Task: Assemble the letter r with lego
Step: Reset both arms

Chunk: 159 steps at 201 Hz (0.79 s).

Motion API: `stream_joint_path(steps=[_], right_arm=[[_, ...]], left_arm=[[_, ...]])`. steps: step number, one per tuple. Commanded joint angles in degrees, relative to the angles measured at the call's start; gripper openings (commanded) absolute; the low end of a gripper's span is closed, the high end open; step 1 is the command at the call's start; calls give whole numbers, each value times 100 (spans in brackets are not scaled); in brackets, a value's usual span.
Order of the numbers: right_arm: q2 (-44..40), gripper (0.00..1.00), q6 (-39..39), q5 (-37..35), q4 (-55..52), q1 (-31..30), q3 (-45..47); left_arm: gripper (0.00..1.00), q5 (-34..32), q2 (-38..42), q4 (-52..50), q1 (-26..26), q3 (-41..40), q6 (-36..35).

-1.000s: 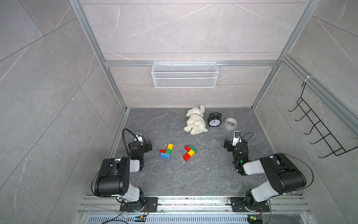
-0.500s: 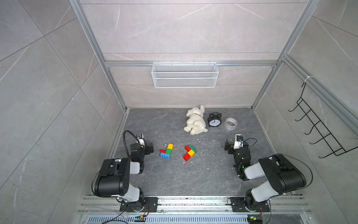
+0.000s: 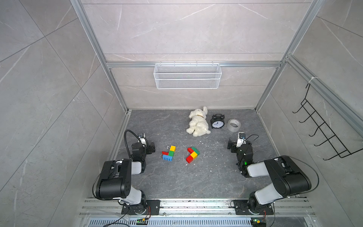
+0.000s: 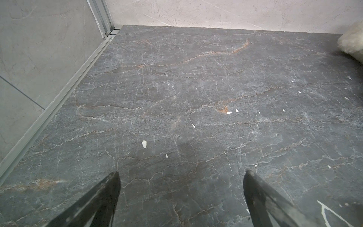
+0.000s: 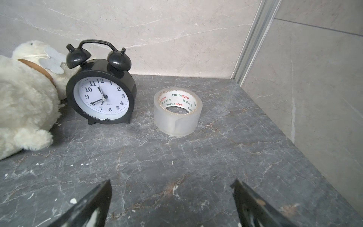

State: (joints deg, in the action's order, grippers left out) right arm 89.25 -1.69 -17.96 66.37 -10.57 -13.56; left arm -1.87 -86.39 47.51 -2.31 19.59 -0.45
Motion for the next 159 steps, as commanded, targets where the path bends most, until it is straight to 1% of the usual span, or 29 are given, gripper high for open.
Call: stream_joint_path(steps=[1,14,31,39,54,64,117,133,159], right_arm=[[142,99,-17,160,1175,13,418],[22,99,13,122,761,18,264],[-106,99,96,-24,-533,11,-313],[-77,99,110,-16,-906,20,-507],[-81,99,106,11,-748,42,-428],[-96,99,123,19,-877,38,-476],[-83,99,116,20,-858,40,-474],[-101,99,165,146,-1009,101,-533],[-93,99,138,152,-907,108,-497]], left_arm=[[100,-54,43,66,-42,128,23],[100,-53,43,66,-41,125,33],[100,-51,43,66,-44,133,27],[100,-54,42,66,-42,125,25],[100,-51,43,64,-42,131,29],[100,-50,43,66,-42,126,28],[100,-57,43,66,-42,132,27],[100,-50,43,63,-42,135,33],[100,-50,43,63,-42,126,28]])
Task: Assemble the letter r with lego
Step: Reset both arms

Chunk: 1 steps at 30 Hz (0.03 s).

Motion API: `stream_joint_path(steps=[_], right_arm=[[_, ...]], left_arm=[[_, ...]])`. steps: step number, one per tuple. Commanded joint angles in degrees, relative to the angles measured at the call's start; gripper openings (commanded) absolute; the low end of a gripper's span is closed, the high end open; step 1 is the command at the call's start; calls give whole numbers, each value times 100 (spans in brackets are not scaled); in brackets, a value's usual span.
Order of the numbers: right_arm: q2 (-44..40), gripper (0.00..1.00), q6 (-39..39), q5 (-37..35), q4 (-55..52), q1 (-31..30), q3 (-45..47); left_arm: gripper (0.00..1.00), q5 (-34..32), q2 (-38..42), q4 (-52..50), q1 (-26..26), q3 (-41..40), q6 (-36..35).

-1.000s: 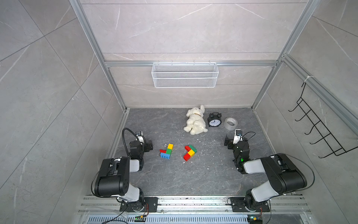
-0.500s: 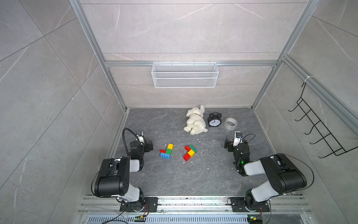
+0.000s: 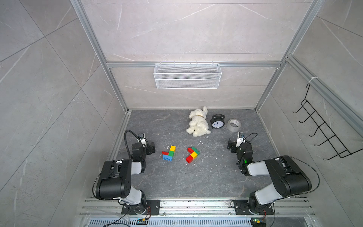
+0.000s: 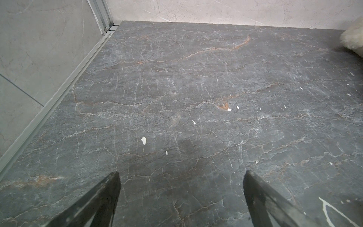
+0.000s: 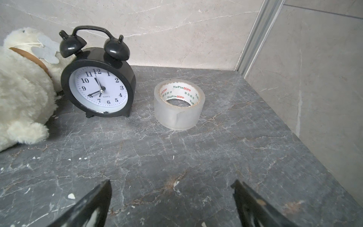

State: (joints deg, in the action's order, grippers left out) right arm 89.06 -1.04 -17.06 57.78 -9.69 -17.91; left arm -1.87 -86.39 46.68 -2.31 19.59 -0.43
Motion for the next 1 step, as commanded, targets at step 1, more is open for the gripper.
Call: stream_joint_path(steps=[1], right_arm=[[-73,99,71,62,-48,20,-63]], left_arm=[[100,-50,43,147,-42,129,25]])
